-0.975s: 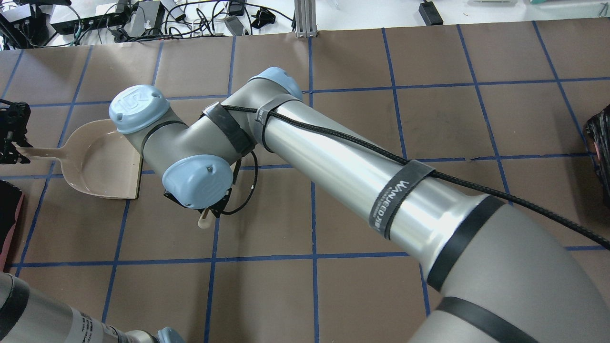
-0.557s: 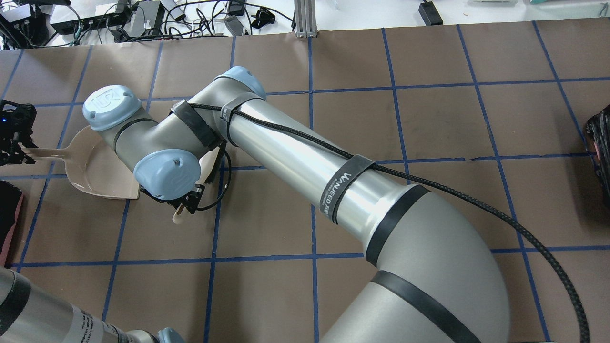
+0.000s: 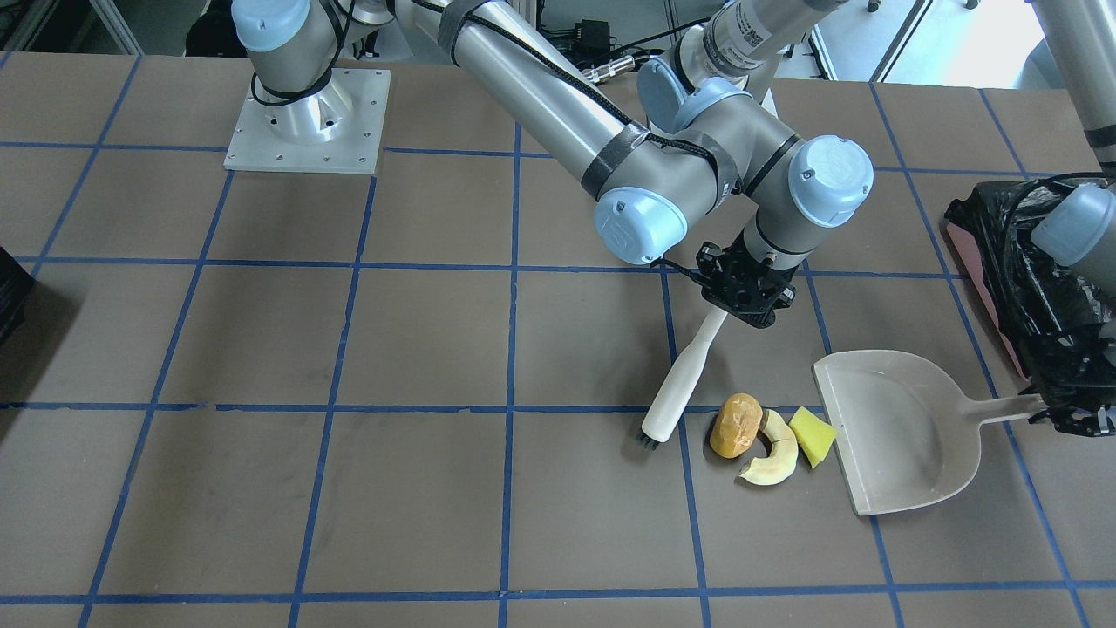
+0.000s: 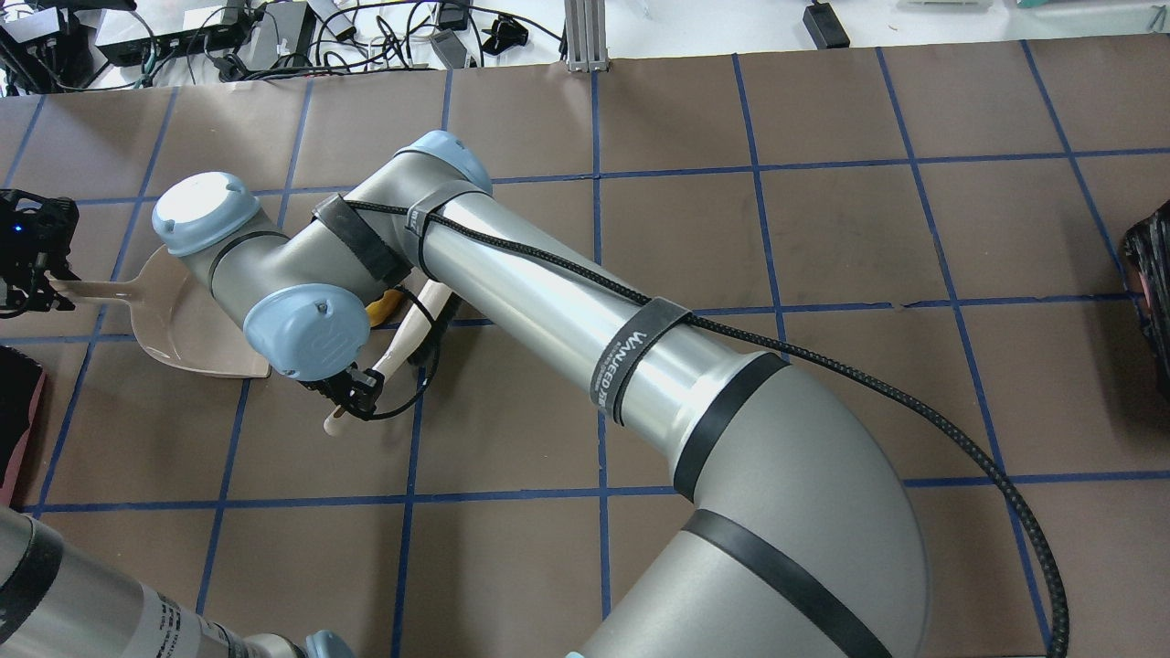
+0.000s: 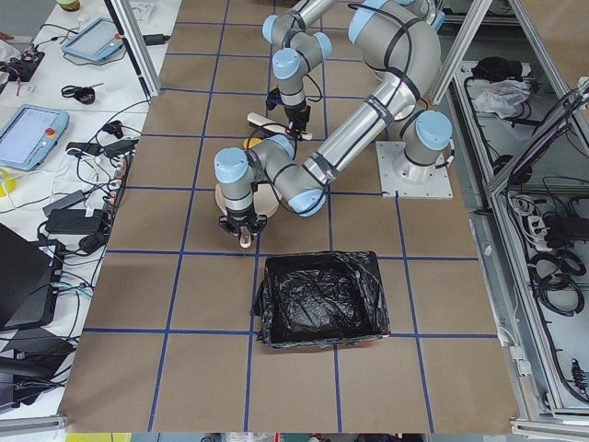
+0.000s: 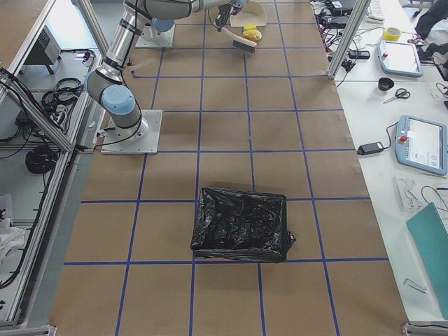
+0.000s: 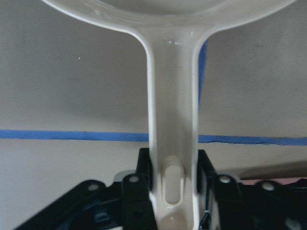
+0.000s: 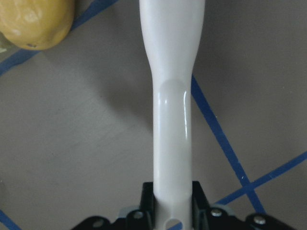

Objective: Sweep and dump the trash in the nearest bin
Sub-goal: 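Sweep the sponge, ring and lump into the dustpan with the right gripper's brush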

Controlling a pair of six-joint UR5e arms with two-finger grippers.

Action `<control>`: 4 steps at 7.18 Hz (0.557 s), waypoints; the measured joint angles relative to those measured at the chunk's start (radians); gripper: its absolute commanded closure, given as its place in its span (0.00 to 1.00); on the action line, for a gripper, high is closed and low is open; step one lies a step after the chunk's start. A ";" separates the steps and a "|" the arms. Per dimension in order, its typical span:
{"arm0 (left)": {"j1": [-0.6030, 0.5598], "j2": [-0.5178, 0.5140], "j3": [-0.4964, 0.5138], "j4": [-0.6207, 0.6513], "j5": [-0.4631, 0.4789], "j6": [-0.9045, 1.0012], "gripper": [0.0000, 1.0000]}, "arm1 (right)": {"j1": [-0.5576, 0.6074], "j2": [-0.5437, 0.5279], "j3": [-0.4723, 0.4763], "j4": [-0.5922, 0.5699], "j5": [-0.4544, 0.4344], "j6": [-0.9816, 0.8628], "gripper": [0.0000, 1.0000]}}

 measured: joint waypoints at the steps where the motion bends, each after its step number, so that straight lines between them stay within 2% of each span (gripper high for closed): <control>1: 0.000 0.000 0.000 0.000 0.000 0.000 1.00 | 0.001 0.011 -0.009 -0.034 0.009 0.033 1.00; 4: -0.002 -0.002 0.000 0.001 0.001 -0.001 1.00 | 0.006 0.035 -0.031 -0.067 0.032 0.051 1.00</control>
